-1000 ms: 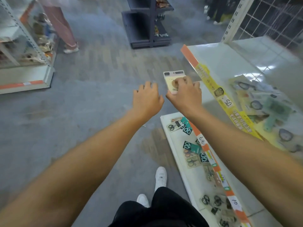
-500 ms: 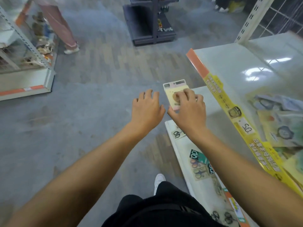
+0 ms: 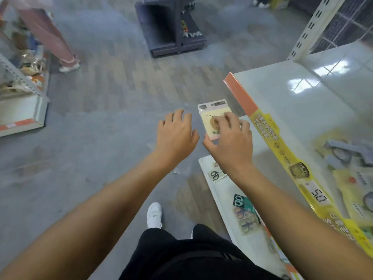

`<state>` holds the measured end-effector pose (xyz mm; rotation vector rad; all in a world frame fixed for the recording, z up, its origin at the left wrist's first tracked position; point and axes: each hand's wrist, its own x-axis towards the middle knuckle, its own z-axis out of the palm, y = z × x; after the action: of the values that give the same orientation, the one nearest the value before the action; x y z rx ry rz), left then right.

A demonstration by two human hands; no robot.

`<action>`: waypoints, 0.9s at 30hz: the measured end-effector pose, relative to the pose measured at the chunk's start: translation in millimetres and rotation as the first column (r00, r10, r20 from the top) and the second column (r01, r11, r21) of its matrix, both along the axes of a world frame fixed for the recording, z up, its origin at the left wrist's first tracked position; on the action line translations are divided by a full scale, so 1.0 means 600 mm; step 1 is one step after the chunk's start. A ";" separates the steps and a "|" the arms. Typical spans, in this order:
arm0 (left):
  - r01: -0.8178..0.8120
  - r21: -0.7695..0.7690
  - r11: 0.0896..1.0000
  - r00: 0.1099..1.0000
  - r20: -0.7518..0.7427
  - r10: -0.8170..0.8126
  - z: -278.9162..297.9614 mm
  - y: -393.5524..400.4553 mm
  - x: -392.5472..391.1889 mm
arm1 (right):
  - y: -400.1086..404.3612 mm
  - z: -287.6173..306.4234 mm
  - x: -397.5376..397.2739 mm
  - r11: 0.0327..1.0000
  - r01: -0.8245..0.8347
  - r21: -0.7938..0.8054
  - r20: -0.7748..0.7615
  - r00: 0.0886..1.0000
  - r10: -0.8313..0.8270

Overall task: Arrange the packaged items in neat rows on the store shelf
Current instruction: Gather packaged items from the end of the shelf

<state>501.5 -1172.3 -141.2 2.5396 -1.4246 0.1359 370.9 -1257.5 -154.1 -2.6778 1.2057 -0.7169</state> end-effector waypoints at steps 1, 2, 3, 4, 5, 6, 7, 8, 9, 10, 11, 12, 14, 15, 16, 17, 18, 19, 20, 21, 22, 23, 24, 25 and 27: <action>0.022 -0.002 1.000 1.000 0.003 -0.022 -0.001 -0.012 0.015 | -0.008 -0.001 0.009 1.000 0.022 0.002 0.001 1.000 -0.022; 0.045 0.001 0.999 0.999 0.005 -0.045 -0.002 -0.025 0.030 | -0.016 -0.001 0.019 0.999 0.042 0.001 0.003 0.999 -0.042; 0.065 0.002 0.998 0.998 0.010 -0.065 -0.004 -0.035 0.042 | -0.020 0.000 0.026 0.998 0.059 -0.003 0.008 0.998 -0.059; 0.098 0.004 0.995 0.995 0.017 -0.098 -0.003 -0.048 0.057 | -0.027 0.002 0.035 0.996 0.087 -0.010 0.017 0.996 -0.086; 0.137 0.002 0.991 0.990 0.026 -0.137 -0.001 -0.062 0.070 | -0.033 0.003 0.043 0.993 0.118 -0.013 0.030 0.993 -0.118; 0.179 0.000 0.984 0.983 0.035 -0.179 0.003 -0.078 0.083 | -0.040 0.006 0.051 0.988 0.156 -0.015 0.041 0.987 -0.155; 0.223 -0.002 0.975 0.974 0.039 -0.223 0.009 -0.093 0.094 | -0.046 0.010 0.060 0.980 0.196 -0.019 0.044 0.980 -0.195; 0.264 -0.007 0.965 0.964 0.042 -0.263 0.014 -0.105 0.100 | -0.051 0.011 0.066 0.972 0.232 -0.024 0.035 0.972 -0.231; 0.312 -0.011 0.950 0.949 0.041 -0.311 0.020 -0.119 0.109 | -0.056 0.013 0.073 0.961 0.275 -0.029 0.024 0.961 -0.274; 0.359 -0.013 0.933 0.933 0.038 -0.358 0.025 -0.133 0.117 | -0.061 0.014 0.079 0.949 0.315 -0.030 0.020 0.949 -0.314; 0.400 -0.013 0.916 0.916 0.037 -0.399 0.029 -0.147 0.123 | -0.065 0.017 0.083 0.935 0.353 -0.031 0.025 0.936 -0.352; 0.436 -0.013 0.900 0.899 0.040 -0.435 0.031 -0.159 0.128 | -0.068 0.020 0.085 0.922 0.386 -0.030 0.032 0.922 -0.386; 0.497 -0.021 0.867 0.867 0.057 -0.495 0.033 -0.177 0.132 | -0.072 0.026 0.083 0.891 0.453 -0.017 0.030 0.891 -0.453; 0.533 -0.023 0.846 0.846 0.057 -0.531 0.033 -0.187 0.132 | -0.073 0.029 0.081 0.869 0.495 -0.002 0.023 0.869 -0.495; 0.568 -0.024 0.823 0.823 0.056 -0.566 0.032 -0.196 0.130 | -0.074 0.031 0.077 0.843 0.537 0.016 0.021 0.843 -0.538; 0.600 -0.023 0.800 0.800 0.055 -0.598 0.031 -0.205 0.127 | -0.073 0.033 0.073 0.816 0.577 0.034 0.024 0.816 -0.577; 0.622 -0.025 0.783 0.783 0.054 -0.620 0.030 -0.212 0.123 | -0.073 0.036 0.069 0.794 0.606 0.049 0.030 0.794 -0.608; 0.647 -0.026 0.762 0.763 0.046 -0.645 0.031 -0.221 0.116 | -0.073 0.040 0.062 0.767 0.639 0.057 0.033 0.767 -0.641; 0.670 -0.024 0.742 0.743 0.029 -0.669 0.031 -0.230 0.108 | -0.072 0.043 0.056 0.741 0.669 0.067 0.032 0.740 -0.671; 0.692 -0.022 0.722 0.722 0.012 -0.692 0.030 -0.238 0.099 | -0.071 0.046 0.048 0.715 0.695 0.076 0.030 0.716 -0.698; 0.712 -0.026 0.702 0.702 0.003 -0.712 0.028 -0.246 0.089 | -0.071 0.048 0.041 0.694 0.715 0.082 0.030 0.695 -0.719; 0.726 -0.034 0.687 0.687 0.001 -0.727 0.026 -0.252 0.081 | -0.072 0.050 0.035 0.679 0.729 0.085 0.035 0.679 -0.733; 0.743 -0.044 0.668 0.669 -0.002 -0.744 0.025 -0.259 0.070 | -0.074 0.051 0.027 0.661 0.745 0.087 0.041 0.661 -0.750; 0.758 -0.053 0.650 0.651 -0.003 -0.759 0.023 -0.267 0.060 | -0.077 0.051 0.019 0.644 0.760 0.087 0.048 0.643 -0.765; 0.774 -0.076 0.629 0.630 -0.003 -0.776 0.021 -0.287 0.043 | -0.087 0.047 0.005 0.617 0.783 0.070 0.047 0.616 -0.787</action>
<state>527.4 -1344.2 -128.4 1.6272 -2.3044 -0.0158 373.9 -1310.0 -125.6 -1.9397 2.3720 -0.8333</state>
